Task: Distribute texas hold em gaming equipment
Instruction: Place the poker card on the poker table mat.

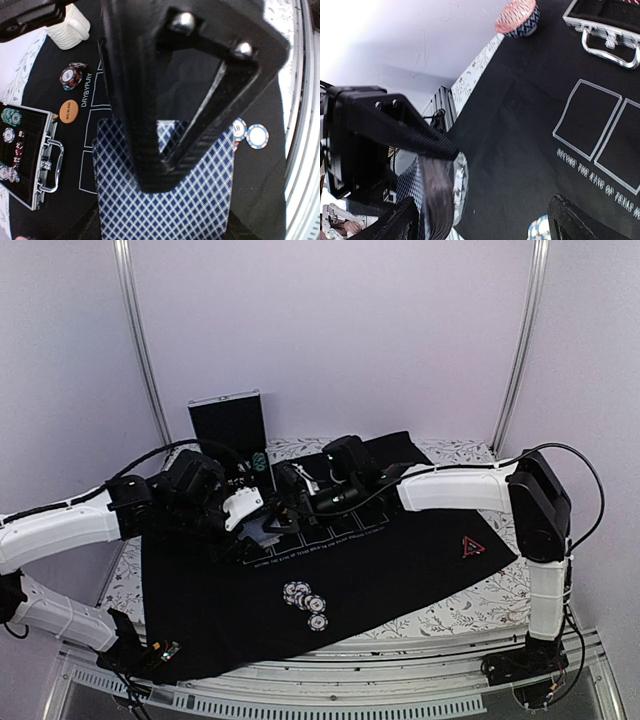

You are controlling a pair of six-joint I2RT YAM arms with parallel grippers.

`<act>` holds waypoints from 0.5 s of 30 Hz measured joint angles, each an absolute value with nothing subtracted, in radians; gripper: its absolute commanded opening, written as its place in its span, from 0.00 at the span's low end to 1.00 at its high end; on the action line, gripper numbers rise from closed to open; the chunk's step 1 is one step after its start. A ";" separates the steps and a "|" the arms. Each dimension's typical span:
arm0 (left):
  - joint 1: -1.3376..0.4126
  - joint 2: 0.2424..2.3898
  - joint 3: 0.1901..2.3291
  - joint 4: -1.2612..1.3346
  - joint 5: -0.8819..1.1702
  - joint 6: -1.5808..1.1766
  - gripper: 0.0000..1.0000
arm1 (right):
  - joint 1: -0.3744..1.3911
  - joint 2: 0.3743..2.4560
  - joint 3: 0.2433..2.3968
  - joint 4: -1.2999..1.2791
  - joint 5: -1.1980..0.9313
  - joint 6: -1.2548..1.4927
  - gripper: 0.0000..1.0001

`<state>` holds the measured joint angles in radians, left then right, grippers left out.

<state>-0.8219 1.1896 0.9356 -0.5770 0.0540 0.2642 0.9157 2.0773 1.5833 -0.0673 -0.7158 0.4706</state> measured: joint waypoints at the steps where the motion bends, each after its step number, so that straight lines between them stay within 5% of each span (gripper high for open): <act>1: -0.823 1.201 0.936 -0.574 0.068 0.263 0.51 | 0.915 2.057 1.558 -0.071 -0.712 0.471 0.92; 15: -1.008 1.572 1.142 -0.490 0.174 0.252 0.48 | 0.694 1.364 0.974 -0.174 -0.391 0.483 0.98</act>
<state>-1.0084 1.5723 1.1423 -0.4904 0.1738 0.2523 0.6945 1.3640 0.9737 -0.1741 -0.3912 0.4828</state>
